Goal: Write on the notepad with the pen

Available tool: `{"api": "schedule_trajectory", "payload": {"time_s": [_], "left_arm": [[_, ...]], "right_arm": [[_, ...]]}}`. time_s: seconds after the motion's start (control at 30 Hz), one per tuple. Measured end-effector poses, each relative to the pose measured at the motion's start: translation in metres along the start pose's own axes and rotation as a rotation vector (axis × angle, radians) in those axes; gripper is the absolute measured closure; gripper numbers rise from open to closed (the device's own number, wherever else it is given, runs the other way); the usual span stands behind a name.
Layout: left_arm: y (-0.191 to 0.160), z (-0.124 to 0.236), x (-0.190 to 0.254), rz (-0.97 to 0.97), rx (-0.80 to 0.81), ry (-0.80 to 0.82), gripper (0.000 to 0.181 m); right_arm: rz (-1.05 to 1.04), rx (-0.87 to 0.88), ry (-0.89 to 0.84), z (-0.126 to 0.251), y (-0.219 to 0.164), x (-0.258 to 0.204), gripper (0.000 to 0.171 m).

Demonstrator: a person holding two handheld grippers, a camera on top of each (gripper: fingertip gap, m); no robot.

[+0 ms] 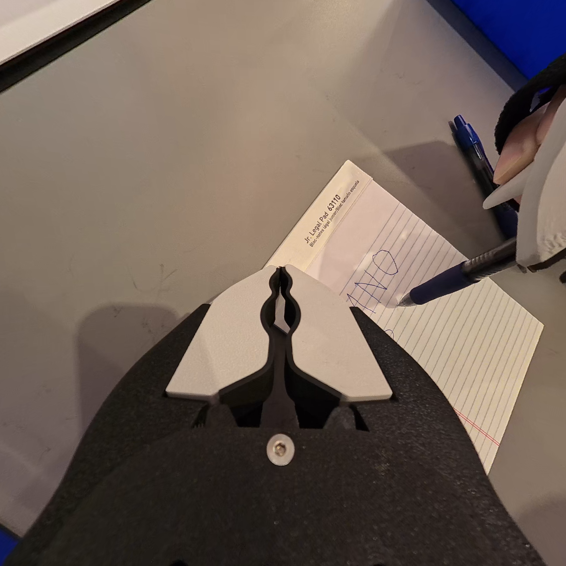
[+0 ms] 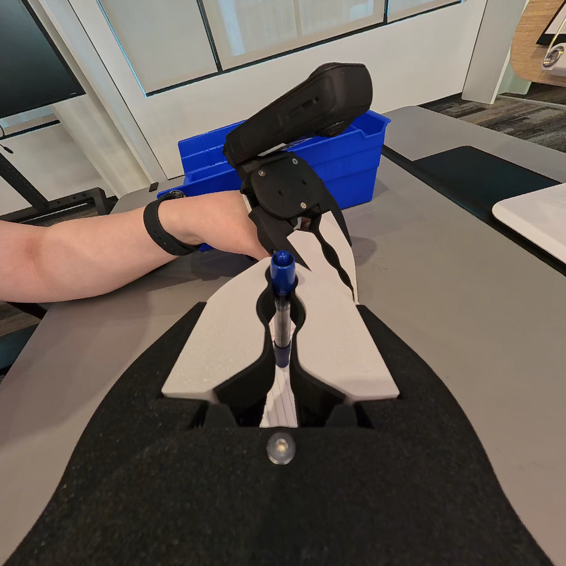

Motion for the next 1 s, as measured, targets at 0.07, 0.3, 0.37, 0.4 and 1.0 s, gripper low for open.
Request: {"api": "schedule_trajectory", "payload": {"time_s": [0.07,0.3,0.37,0.4,1.0], "left_arm": [[0.000,0.000,0.000,0.000,0.000,0.001,0.181],[0.000,0.000,0.000,0.000,-0.001,0.001,0.181],[0.000,0.000,0.000,-0.001,-0.001,0.002,0.181],[0.000,0.000,0.000,-0.001,-0.001,0.002,0.181],[0.000,0.000,0.000,-0.001,-0.002,0.000,0.181]], "right_arm": [[0.000,0.007,0.001,0.000,0.000,0.000,0.167],[0.003,0.024,0.006,-0.002,0.000,-0.001,0.167],[0.000,0.032,0.016,-0.003,0.000,-0.002,0.167],[-0.001,0.031,0.023,-0.004,0.000,-0.003,0.167],[0.023,-0.009,0.109,-0.008,0.000,-0.013,0.167]]}}
Point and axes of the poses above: each gripper's, where its closed fingertips meet, z back along the fingers, y out of its top, x = y × z across the jaws, the point moved 6 cm from there along z, back along the fingers, and after that the axes turned 15 degrees about -x, right-handed, at the moved point
